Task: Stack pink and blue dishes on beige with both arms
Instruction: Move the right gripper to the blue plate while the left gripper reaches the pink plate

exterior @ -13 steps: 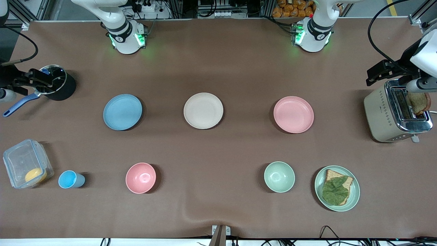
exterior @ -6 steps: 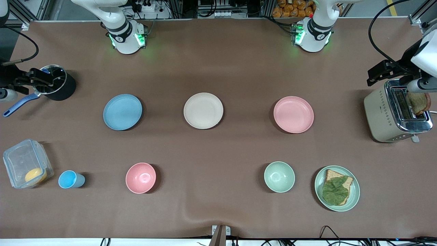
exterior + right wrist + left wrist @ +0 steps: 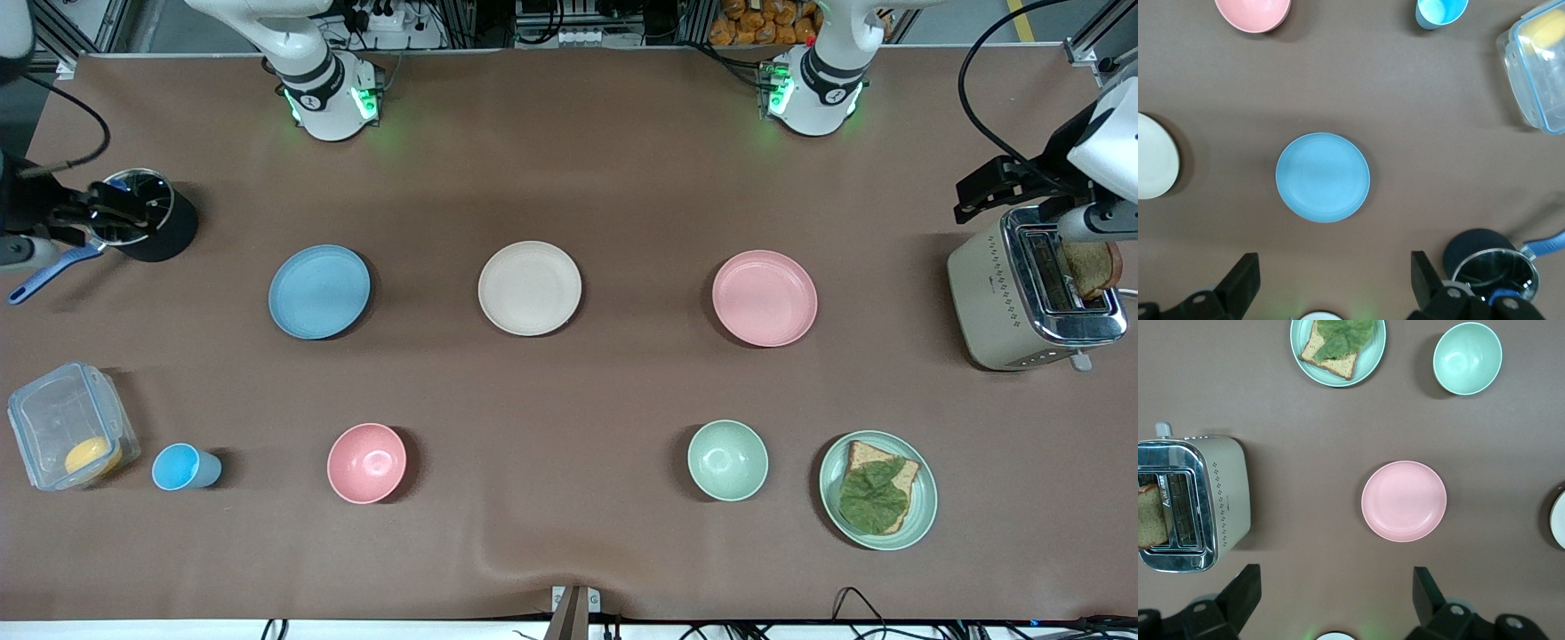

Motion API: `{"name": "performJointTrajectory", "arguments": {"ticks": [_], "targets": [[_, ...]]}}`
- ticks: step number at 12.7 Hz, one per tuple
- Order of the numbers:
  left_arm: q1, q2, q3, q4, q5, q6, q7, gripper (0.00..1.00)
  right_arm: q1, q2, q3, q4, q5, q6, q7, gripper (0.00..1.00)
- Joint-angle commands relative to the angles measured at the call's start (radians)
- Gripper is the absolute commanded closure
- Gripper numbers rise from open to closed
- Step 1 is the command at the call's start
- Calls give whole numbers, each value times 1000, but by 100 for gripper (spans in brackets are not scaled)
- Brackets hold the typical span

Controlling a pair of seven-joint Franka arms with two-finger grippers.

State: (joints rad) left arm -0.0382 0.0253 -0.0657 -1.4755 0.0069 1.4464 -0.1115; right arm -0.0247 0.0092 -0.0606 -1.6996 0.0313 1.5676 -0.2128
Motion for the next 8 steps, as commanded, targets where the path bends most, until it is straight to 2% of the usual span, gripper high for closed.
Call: {"name": "performJointTrajectory", "arguments": {"ticks": [1,3,5,8], "targets": [[4,-5,-9,-3,18,-12,-4,0,11,-18,-4,-158,-10,150,-2,0],[4,1,-9,-11,16,-12,-4,0,5,-14,-4,-243,-10,239,-2,0],[3,5,-11,-46,16,2,-5,0,-7,-11,-4,-383,-10,389,-2,0],[-8,1,-26,-199,15,87,-5,0,-17,11,-4,-567,-10,653,-2,0]]}}
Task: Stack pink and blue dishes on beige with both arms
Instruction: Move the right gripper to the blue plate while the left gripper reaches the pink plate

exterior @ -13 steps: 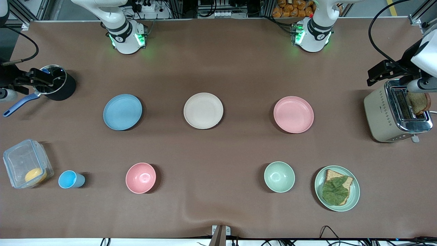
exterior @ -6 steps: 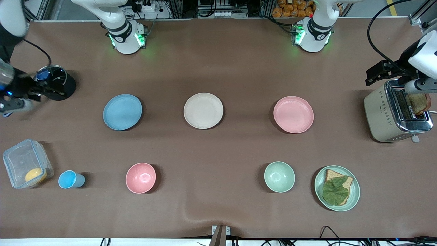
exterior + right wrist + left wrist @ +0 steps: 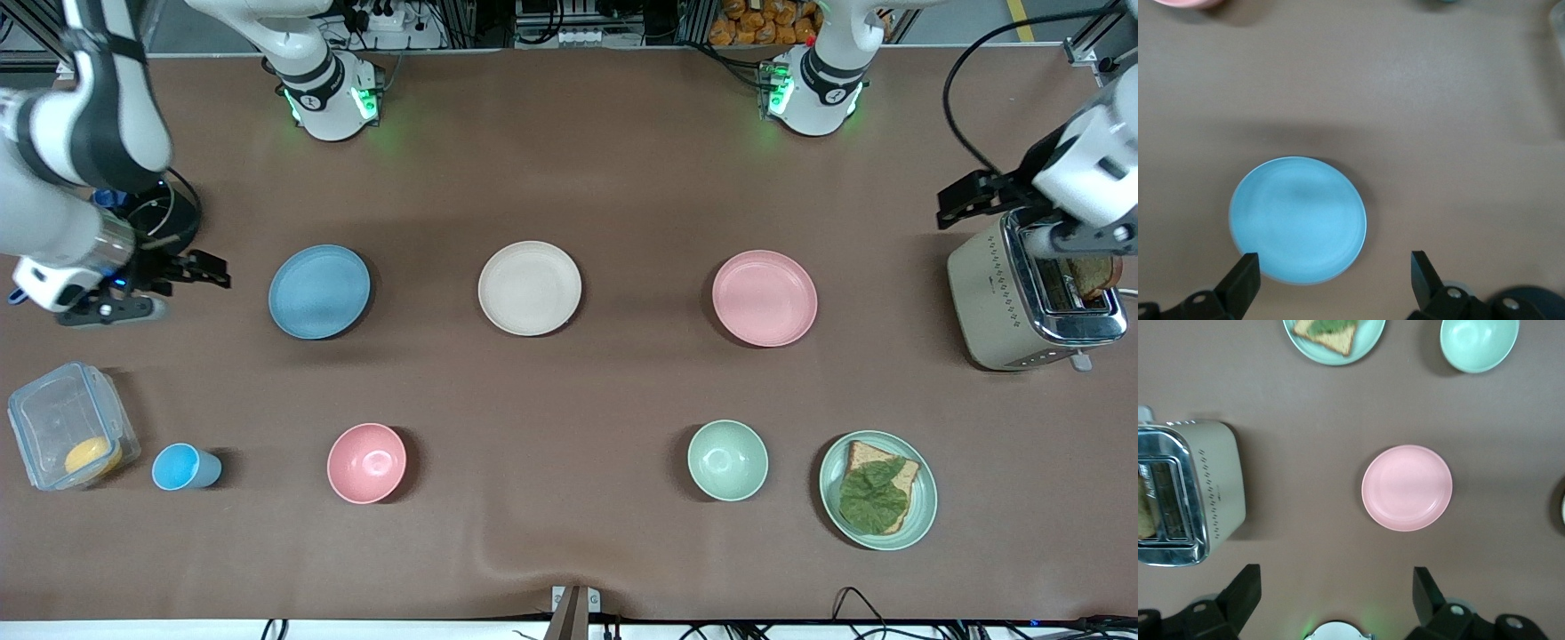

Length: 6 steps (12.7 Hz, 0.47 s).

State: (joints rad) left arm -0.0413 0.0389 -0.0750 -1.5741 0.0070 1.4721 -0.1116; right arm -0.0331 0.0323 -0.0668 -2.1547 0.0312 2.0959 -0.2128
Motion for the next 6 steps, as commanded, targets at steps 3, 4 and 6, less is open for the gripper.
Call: {"name": "performJointTrajectory", "arguments": {"ticks": [3,4,6], "targets": [[-5,-14,-32,-197,14,115,-5,0,-19,95,2,-157,-10,258,-2,0],[-5,-16,-34,-240,14,147,-5,0,-31,125,4,-169,-7,274,0,0],[-2,-21,-34,-338,14,223,-5,0,-37,156,4,-213,-7,349,0,0]]}}
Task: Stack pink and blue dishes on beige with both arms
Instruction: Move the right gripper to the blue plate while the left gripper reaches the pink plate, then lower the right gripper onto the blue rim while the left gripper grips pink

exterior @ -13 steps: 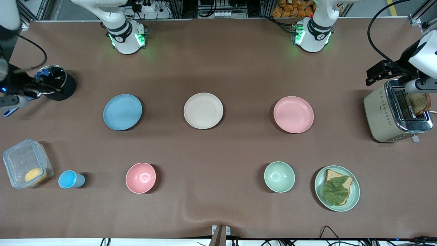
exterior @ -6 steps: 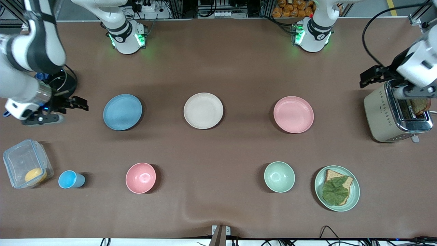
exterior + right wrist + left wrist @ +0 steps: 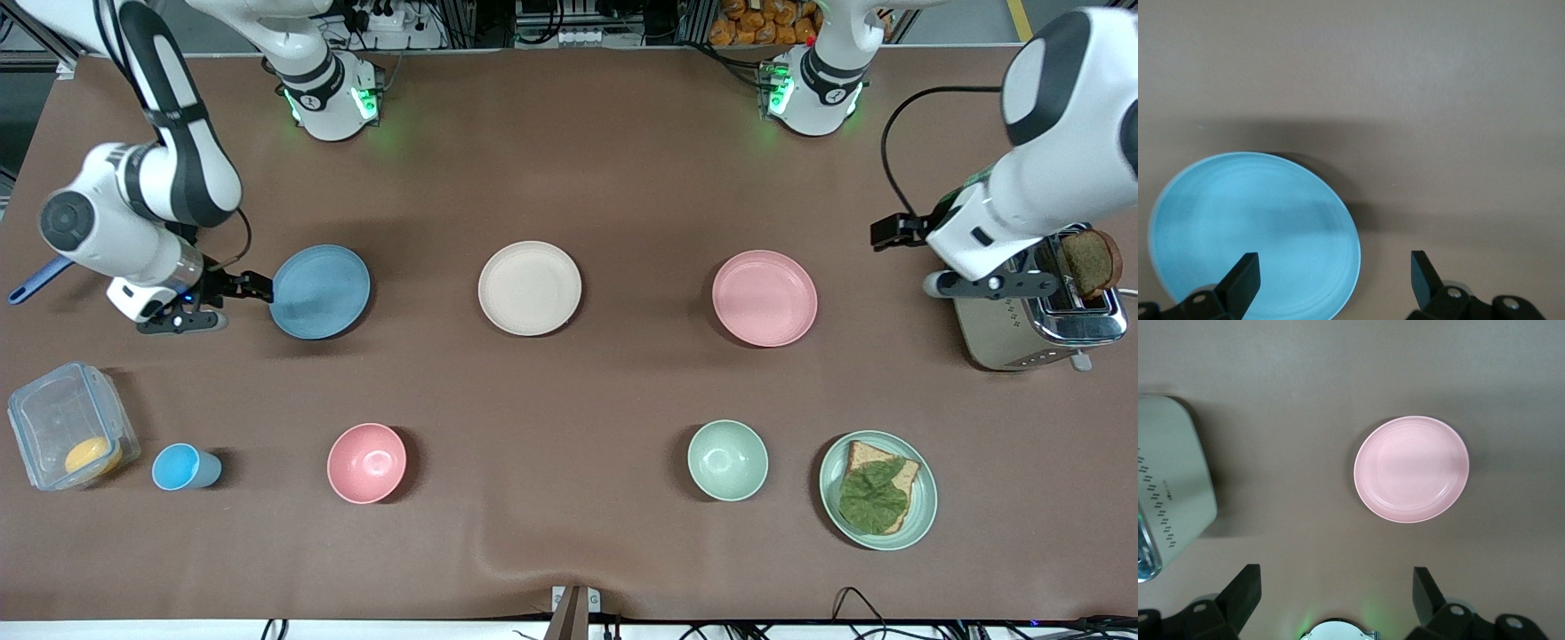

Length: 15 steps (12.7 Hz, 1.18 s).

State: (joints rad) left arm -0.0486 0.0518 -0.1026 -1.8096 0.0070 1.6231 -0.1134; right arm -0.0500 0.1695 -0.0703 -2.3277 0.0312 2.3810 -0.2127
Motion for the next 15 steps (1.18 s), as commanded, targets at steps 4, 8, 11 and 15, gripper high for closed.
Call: {"name": "performJointTrajectory", "arguments": {"ticks": [4,8,11,15], "targets": [[13,-26,-9,-262,1,226,-3,0,-24,79,9,-101,4,161,-1,0],[16,46,-9,-355,-53,372,-3,0,-18,133,11,-102,6,170,-1,27],[16,146,-9,-355,-62,451,-2,0,-7,133,14,-99,6,158,-1,100],[24,241,-11,-356,-71,520,12,0,-7,133,15,-96,7,156,1,100]]}}
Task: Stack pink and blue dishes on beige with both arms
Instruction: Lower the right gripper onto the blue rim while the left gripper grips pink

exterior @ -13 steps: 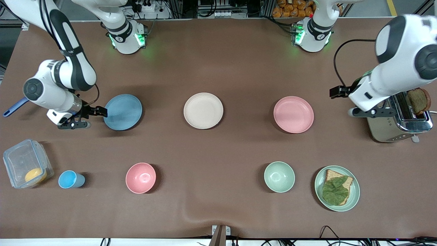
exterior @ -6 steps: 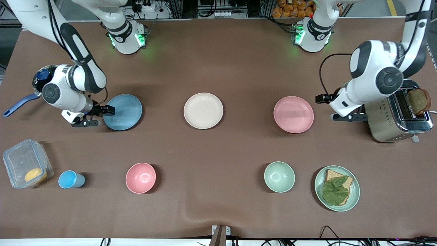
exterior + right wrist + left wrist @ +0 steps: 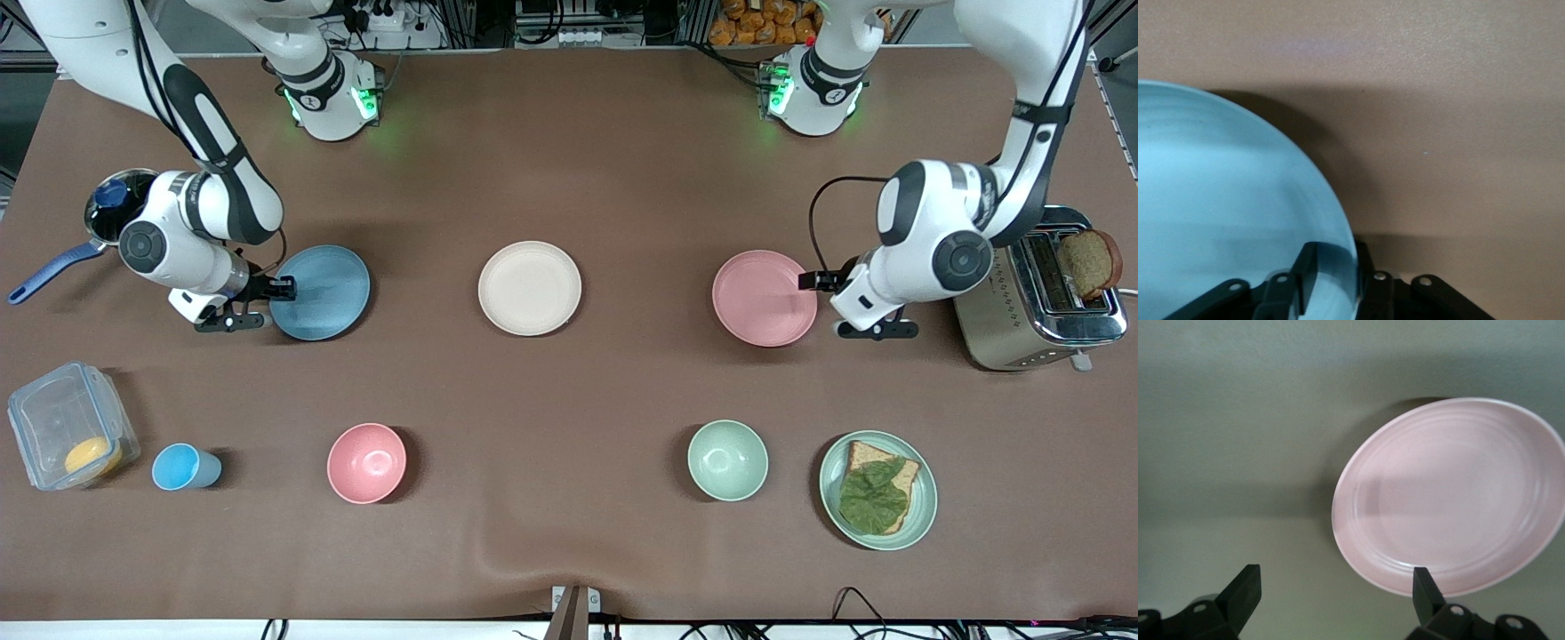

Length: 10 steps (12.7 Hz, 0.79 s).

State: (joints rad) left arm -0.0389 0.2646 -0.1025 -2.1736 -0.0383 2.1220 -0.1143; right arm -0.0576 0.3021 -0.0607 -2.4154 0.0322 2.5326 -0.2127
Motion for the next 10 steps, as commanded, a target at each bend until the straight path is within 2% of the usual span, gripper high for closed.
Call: {"name": "performJointTrajectory", "arguments": {"ticks": [1,3,10], "targets": [[14,48,-11,8,-29,35,13,0,1,0,5,-7,6,5,1,100],[16,80,-11,8,-37,55,16,3,1,-3,5,-4,6,5,1,100],[36,137,-11,9,-38,89,22,26,1,-29,10,22,9,-8,-1,100]]}}
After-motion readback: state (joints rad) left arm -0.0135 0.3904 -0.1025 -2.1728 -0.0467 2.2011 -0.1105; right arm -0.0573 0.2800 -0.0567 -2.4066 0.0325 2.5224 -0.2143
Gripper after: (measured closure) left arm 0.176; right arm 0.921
